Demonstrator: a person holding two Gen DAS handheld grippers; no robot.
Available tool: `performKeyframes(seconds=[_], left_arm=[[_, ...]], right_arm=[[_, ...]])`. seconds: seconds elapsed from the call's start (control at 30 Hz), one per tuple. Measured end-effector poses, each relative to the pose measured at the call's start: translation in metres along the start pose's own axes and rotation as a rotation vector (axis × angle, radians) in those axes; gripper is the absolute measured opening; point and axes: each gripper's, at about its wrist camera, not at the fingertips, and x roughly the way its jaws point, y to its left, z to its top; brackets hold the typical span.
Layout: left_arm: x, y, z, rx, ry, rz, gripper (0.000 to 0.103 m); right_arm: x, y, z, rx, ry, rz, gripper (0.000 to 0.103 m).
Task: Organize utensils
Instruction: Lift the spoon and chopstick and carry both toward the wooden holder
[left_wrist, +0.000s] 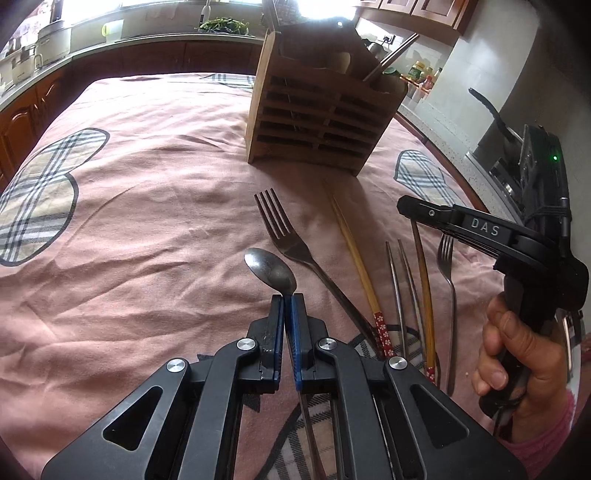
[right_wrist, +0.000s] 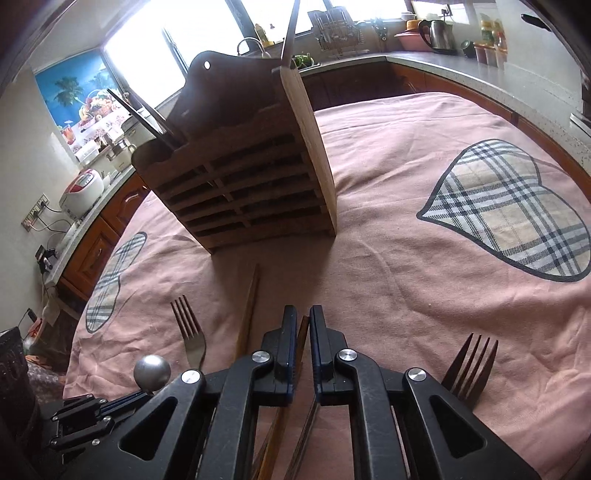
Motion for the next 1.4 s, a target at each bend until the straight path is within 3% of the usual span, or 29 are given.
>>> performKeyframes(seconds=[0.5, 1.4], left_arm=[[-0.070, -0.008, 0.007, -0.011, -0.160, -0.055, 0.002], [-0.131, -0.012, 0.014, -0.010, -0.330, -0.057, 0.002]], right_arm=[[-0.077, 0.021, 0.002, 0.016, -0.153, 0.095, 0.004], [-0.161, 0.044, 0.012, -0.015, -0.370, 0.150, 0.004]])
